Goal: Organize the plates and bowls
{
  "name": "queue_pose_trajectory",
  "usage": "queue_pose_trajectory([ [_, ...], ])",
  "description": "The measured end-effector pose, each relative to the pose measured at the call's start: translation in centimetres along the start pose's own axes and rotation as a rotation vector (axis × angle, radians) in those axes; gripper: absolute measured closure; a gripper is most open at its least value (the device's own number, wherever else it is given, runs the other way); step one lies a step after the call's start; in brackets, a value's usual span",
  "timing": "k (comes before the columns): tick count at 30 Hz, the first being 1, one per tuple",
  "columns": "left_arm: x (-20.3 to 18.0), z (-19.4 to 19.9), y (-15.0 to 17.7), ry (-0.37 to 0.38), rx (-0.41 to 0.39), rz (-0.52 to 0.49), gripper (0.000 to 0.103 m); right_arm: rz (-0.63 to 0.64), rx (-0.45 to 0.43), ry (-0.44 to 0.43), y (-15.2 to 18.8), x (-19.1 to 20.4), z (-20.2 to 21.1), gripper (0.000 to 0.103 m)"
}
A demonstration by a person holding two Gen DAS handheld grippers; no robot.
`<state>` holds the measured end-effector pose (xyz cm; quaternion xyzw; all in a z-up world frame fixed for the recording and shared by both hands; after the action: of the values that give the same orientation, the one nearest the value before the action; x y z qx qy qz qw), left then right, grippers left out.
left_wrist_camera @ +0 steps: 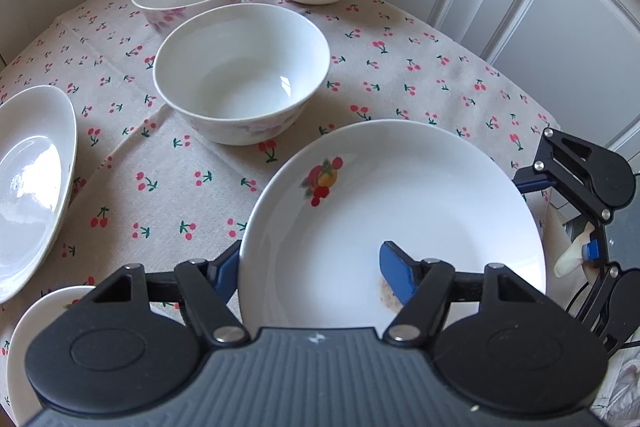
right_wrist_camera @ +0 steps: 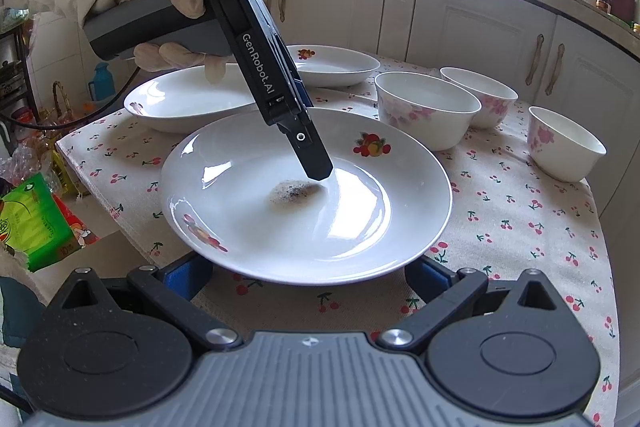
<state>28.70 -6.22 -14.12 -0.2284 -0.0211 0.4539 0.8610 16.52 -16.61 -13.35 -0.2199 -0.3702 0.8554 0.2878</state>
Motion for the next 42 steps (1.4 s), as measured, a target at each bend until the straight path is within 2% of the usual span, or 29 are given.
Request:
queue_pose_trajectory([
  [14, 0.1, 1.4, -0.6, 0.0, -0.048, 0.013, 0.033, 0.004, 0.011, 0.002, -1.1, -0.3, 0.4, 0.0],
  [21, 1.2, 3.6, -0.6, -0.014, -0.097, 0.043, 0.033, 0.03, -0.006, -0.007, -2.9, -0.2, 0.5, 0.0],
  [33, 6.8, 8.6, 2.4, -0.092, -0.179, 0.153, 0.033, 0.11, -0.041, -0.091, -8.3, 2.3, -2.4, 0.0],
  [42, 11.0, 9.5, 5.6, -0.122, -0.187, 0.242, 0.033, 0.133, -0.023, -0.178, -10.8, 5.0, -5.9, 0.0],
])
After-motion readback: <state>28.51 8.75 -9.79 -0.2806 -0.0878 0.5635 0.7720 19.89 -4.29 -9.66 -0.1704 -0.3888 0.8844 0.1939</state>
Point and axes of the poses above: each gripper's, at about its wrist camera, not at the fingertips, and z roughly against the way its jaws point, x to its left, y to its underside, the point moved 8 cm from there along -z, roughly the way its jaws point, and after that the axes turned 8 degrees about z, right-handed, at the moved point
